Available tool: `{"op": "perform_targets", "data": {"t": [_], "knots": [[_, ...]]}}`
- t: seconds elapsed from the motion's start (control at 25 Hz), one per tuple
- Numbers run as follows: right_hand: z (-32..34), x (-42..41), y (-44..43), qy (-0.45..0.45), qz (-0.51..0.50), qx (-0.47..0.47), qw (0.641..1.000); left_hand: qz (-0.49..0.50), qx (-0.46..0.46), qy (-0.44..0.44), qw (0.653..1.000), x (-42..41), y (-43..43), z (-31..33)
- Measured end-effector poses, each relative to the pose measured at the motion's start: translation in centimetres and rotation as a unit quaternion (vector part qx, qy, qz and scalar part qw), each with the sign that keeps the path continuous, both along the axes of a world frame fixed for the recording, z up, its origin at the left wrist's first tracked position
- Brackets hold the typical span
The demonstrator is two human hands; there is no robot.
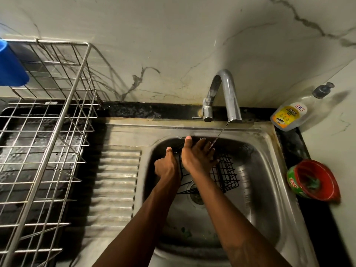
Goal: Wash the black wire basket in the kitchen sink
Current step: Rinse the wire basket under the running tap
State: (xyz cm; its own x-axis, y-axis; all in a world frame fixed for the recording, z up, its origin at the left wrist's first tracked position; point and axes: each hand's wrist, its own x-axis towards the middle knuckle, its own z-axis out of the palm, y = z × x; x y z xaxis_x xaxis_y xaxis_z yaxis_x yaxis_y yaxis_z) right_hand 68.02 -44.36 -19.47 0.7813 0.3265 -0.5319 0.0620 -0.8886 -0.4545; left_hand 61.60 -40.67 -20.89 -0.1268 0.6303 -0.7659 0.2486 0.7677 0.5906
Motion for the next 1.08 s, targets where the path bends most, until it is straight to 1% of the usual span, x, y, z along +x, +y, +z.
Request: {"op": "perform_targets", "data": {"t": [0.08,0.16,0.24,0.32,0.4,0.48,0.6,0.68,0.72,0.8,0.84,0.92,1.0,1.08], "knots": [[-0.3,0.6,-0.7,-0.012,-0.006,0.01,1.0,0.017,-0.015,-0.013,1.0,-0.4,-0.2,0.1],[-2.4,3.1,-2.6,-0.009,-0.075,-0.011,0.997,0.005,-0.009,-0.009,1.0,-0.6,-0.1,-0.5],[-4.5,5.1,-5.3,0.019,-0.161,-0.034,0.986,-0.022,0.024,0.009,0.999,-0.6,0.2,-0.8],[-5.0,5.5,-6.5,0.056,-0.188,-0.017,0.98,-0.048,0.056,0.017,0.997,-0.4,0.2,0.5],[-3.8,4.5,-5.6,0.069,-0.195,0.001,0.978,-0.068,0.077,0.018,0.995,0.2,0.0,1.7],[-0.9,3.0,-4.0,0.071,-0.182,0.016,0.98,-0.069,0.084,0.021,0.994,0.7,-0.5,2.7],[2.8,0.8,-3.8,0.076,-0.126,0.103,0.984,-0.066,0.09,-0.002,0.994,1.5,-1.1,3.8],[4.8,0.7,-5.0,0.085,-0.13,0.151,0.976,-0.074,0.121,-0.023,0.99,2.3,-1.8,5.1],[5.6,0.7,-5.7,0.07,-0.133,0.159,0.976,-0.088,0.139,-0.032,0.986,2.8,-2.2,5.7],[6.3,0.7,-6.9,0.005,-0.119,0.142,0.983,-0.119,0.151,-0.056,0.98,3.8,-3.1,7.2],[6.4,1.0,-7.5,-0.024,-0.11,0.14,0.984,-0.133,0.136,-0.077,0.979,4.2,-3.6,7.8],[6.3,2.2,-8.8,-0.055,-0.107,0.175,0.977,-0.174,0.095,-0.112,0.974,4.9,-4.6,8.7],[6.2,3.5,-10.4,-0.06,-0.114,0.205,0.97,-0.241,0.054,-0.146,0.958,5.7,-5.4,9.1],[5.5,4.4,-12.2,-0.033,-0.139,0.239,0.96,-0.305,0.003,-0.2,0.931,6.2,-6.2,9.9]]}}
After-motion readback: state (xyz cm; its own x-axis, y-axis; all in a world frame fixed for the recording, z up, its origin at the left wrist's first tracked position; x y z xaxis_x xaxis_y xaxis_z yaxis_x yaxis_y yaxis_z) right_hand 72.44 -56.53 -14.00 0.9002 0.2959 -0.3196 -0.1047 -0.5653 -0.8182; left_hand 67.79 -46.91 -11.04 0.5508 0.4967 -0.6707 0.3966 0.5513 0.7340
